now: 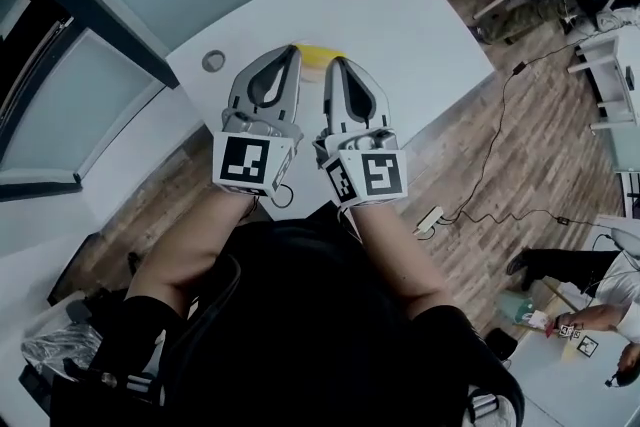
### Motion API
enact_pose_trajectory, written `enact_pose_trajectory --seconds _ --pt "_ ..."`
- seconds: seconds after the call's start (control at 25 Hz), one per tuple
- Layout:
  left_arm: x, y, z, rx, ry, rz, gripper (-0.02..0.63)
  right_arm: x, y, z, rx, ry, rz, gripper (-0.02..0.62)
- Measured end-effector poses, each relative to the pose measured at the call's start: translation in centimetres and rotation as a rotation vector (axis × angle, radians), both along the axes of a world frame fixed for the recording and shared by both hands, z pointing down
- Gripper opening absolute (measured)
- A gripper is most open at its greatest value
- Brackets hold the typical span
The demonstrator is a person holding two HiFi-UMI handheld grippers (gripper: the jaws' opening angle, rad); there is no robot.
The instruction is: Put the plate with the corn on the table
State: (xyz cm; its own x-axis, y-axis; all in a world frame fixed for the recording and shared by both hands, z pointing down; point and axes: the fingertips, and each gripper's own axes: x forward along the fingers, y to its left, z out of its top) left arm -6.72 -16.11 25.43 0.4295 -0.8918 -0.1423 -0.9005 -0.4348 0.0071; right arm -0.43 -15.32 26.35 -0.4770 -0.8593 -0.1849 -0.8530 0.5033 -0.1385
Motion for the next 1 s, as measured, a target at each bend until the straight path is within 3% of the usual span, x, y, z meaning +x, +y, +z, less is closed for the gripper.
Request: enact_pose_trajectory --seconds 0.16,0.52,1.0 --pt "-1.2 1.2 -1.9 0.073 0.008 -0.003 0.003 -0.4 1.3 -1.5 0.072 0.040 0.034 0.002" --pt "-1.8 3.1 -3.8 0.131 0.024 0.010 0.003 -1.6 3.1 -4.0 0.150 0.079 0.053 0.002" --pt "-2.3 3.9 -3.4 0.100 0.039 0.003 0.003 -2.0 4.2 -3.9 0.149 0.093 0.054 0.002"
